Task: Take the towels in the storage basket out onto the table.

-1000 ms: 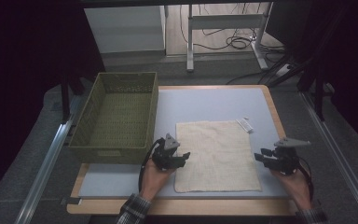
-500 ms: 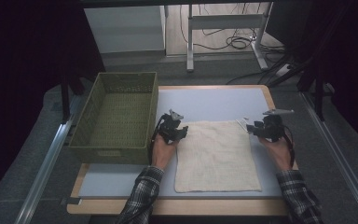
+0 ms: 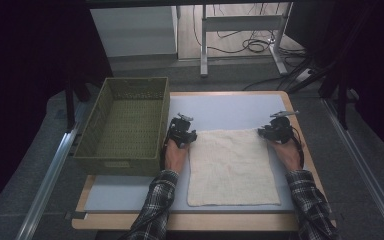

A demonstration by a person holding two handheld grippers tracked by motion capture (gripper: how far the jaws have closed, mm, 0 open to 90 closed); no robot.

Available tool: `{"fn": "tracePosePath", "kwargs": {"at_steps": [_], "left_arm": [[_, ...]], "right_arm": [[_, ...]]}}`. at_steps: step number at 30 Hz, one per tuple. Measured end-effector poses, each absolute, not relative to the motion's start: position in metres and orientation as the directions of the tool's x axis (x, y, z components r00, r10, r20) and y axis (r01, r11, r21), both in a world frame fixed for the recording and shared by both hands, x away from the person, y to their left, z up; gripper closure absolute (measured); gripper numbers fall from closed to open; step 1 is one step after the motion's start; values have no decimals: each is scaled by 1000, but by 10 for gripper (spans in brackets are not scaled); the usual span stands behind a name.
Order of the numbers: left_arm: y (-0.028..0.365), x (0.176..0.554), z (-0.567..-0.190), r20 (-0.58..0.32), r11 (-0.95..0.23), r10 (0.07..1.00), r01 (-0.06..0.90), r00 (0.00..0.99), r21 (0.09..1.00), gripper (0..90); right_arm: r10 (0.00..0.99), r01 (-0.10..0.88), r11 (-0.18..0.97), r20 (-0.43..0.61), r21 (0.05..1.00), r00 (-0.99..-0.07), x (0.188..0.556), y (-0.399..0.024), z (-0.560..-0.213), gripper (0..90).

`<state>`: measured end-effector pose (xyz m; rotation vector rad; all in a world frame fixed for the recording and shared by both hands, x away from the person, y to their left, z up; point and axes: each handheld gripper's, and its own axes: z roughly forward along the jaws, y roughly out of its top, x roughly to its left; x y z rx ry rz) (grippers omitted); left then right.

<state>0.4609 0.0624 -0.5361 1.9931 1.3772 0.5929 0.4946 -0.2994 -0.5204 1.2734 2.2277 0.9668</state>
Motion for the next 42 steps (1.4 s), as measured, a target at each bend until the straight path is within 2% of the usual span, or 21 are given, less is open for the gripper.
{"fn": "tracePosePath", "kwargs": {"at_steps": [2,5,7,9,16,26,36,42], "left_arm": [[66,462,-538,-66,-204,931,661,360,722,557],[67,461,-540,-95,-195,919,652,382,733,696],[65,461,-538,-106,-205,908,652,405,730,806],[63,462,-536,-85,-215,911,640,404,738,848],[63,465,-517,-65,-209,908,583,413,785,850],[56,423,-506,-10,-266,874,495,486,827,845],[58,386,-513,6,-304,840,463,542,833,845],[59,366,-516,22,-328,823,444,568,834,845]], "right_arm": [[863,598,337,16,727,-506,493,-299,-520,700],[859,608,341,25,717,-511,491,-296,-518,849],[859,608,353,11,711,-512,491,-293,-517,876],[857,601,377,-19,704,-515,490,-291,-514,882],[869,559,320,-3,765,-494,488,-303,-492,884],[832,510,337,3,792,-554,448,-313,-471,883],[805,497,390,-26,776,-592,406,-320,-472,882],[799,501,373,3,781,-601,384,-331,-475,882]]}}
